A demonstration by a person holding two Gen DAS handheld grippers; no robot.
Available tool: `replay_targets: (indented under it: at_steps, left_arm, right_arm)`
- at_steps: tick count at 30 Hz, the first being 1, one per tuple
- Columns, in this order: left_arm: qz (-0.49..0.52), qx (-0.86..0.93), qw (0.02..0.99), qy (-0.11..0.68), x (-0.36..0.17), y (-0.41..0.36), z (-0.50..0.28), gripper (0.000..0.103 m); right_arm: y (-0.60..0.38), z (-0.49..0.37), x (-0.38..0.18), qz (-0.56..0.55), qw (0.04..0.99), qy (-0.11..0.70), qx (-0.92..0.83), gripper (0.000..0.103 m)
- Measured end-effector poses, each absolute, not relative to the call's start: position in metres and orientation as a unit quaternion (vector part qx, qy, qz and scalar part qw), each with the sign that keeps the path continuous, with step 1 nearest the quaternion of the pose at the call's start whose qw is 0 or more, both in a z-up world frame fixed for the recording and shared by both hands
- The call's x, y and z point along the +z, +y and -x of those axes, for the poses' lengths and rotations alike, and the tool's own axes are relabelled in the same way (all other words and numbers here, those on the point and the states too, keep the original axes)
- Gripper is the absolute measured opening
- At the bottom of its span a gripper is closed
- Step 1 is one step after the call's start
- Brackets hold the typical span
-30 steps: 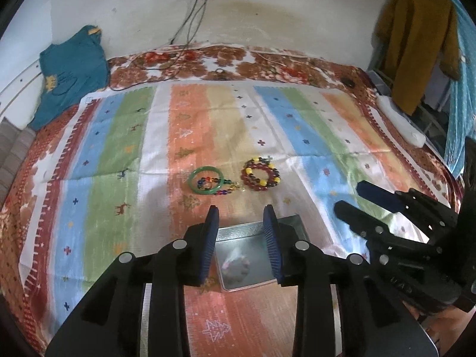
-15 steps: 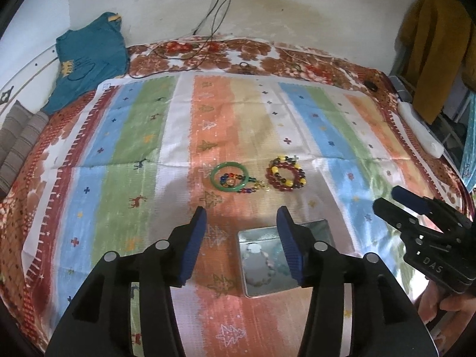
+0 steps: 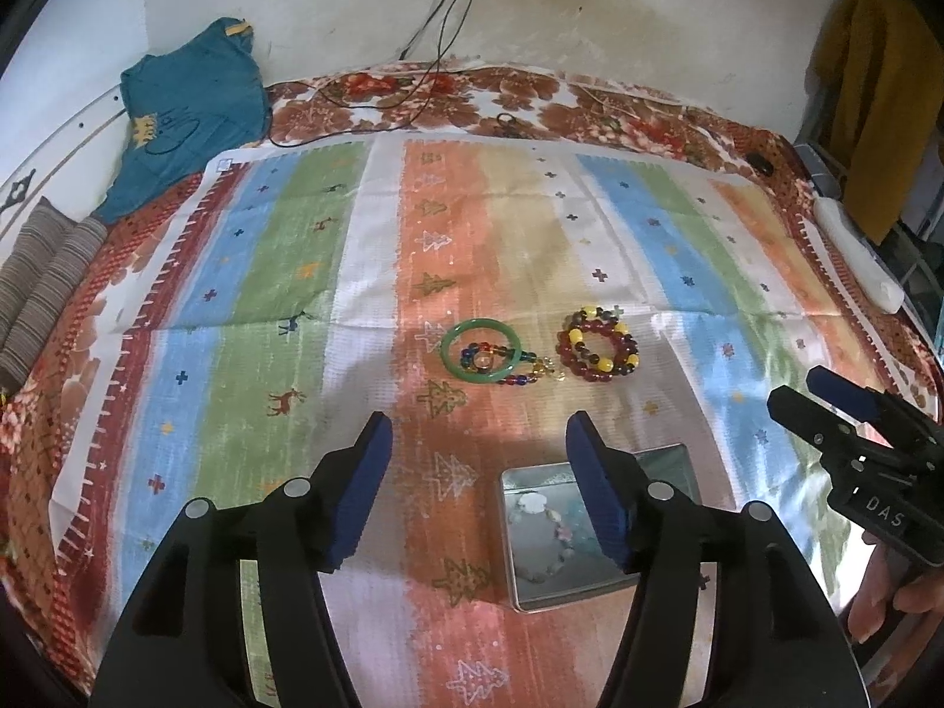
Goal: Organize jewelry
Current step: 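Withdraw both open tools from the tin toward the remaining bracelets, then grasp the green jade bangle with the left tool while the right tool grasps the yellow-black bead bracelet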
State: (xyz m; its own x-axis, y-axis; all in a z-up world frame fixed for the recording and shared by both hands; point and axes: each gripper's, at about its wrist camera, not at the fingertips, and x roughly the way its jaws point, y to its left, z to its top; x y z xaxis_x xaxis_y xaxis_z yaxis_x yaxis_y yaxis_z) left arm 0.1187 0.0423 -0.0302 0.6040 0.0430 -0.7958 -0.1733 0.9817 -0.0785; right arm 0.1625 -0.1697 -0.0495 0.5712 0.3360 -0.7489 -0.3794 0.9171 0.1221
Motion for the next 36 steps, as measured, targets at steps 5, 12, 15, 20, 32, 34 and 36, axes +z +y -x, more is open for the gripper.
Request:
replay_targets:
  at_steps: [5,12,15,20,32,34,36]
  left_arm:
    - [0.068,0.069,0.891,0.445,-0.035,0.046,-0.126,0.064]
    - [0.055,0.074,0.885,0.457,-0.051,0.048,-0.139,0.065]
    - [0.049,0.081,0.882,0.462,-0.058,0.053,-0.146,0.065]
    - [0.047,0.082,0.88,0.466,-0.064,0.059,-0.154,0.065]
    - [0.065,0.089,0.874,0.473,-0.077,0.07,-0.178,0.067]
    - [0.068,0.088,0.871,0.479,-0.082,0.07,-0.182,0.067]
    - [0.07,0.085,0.87,0.481,-0.085,0.07,-0.186,0.067]
  right_arm:
    - [-0.168,-0.169,-0.053,0.037,0.888,0.416,0.192,0.064]
    - [-0.172,-0.186,-0.064,0.033,0.883,0.432,0.18,0.064]
    - [-0.173,-0.19,-0.067,0.036,0.882,0.435,0.177,0.064]
    - [-0.173,-0.198,-0.071,0.033,0.88,0.442,0.168,0.064]
    - [-0.171,-0.224,-0.093,0.035,0.872,0.466,0.15,0.064]
    - [-0.168,-0.227,-0.096,0.041,0.871,0.467,0.149,0.064]
    - [-0.166,-0.231,-0.101,0.046,0.869,0.47,0.146,0.064]
